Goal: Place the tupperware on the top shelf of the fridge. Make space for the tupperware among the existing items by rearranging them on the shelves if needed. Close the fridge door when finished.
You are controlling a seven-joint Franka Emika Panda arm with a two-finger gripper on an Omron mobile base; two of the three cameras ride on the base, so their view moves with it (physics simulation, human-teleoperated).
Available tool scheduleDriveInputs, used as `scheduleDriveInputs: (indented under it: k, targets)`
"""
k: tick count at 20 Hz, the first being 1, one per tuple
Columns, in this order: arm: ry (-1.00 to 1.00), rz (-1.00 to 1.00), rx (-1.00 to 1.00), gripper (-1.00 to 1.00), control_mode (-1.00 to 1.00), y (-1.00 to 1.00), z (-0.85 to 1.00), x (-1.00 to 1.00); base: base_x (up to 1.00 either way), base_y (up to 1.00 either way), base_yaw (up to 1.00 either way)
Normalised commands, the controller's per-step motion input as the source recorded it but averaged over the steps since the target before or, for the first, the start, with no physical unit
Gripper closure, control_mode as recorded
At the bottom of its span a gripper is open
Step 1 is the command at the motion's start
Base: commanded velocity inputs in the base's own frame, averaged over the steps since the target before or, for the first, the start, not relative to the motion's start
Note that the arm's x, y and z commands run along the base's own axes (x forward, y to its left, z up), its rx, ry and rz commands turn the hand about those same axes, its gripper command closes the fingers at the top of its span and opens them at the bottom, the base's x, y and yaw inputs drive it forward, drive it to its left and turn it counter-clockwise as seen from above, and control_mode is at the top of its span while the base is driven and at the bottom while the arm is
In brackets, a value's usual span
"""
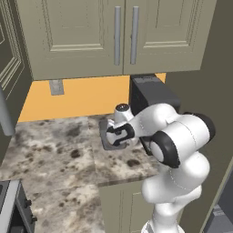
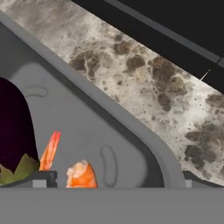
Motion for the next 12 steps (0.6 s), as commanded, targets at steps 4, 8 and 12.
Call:
scheduleDriveInputs:
  k: [4, 8, 12]
  targets:
    - [-0.01, -0.01, 0.00, -1.00, -1.00, 0.03, -0.32, 0.23, 0.00, 0.00, 0.00]
    - [-0.03, 0.00, 0.00, 1.00, -1.00, 0.05, -0.38, 0.18, 0.00, 0.00, 0.00]
    - [-0.02, 0.00, 0.00, 1.00, -1.00, 0.04, -0.23, 0.02, 0.00, 0.00, 0.00]
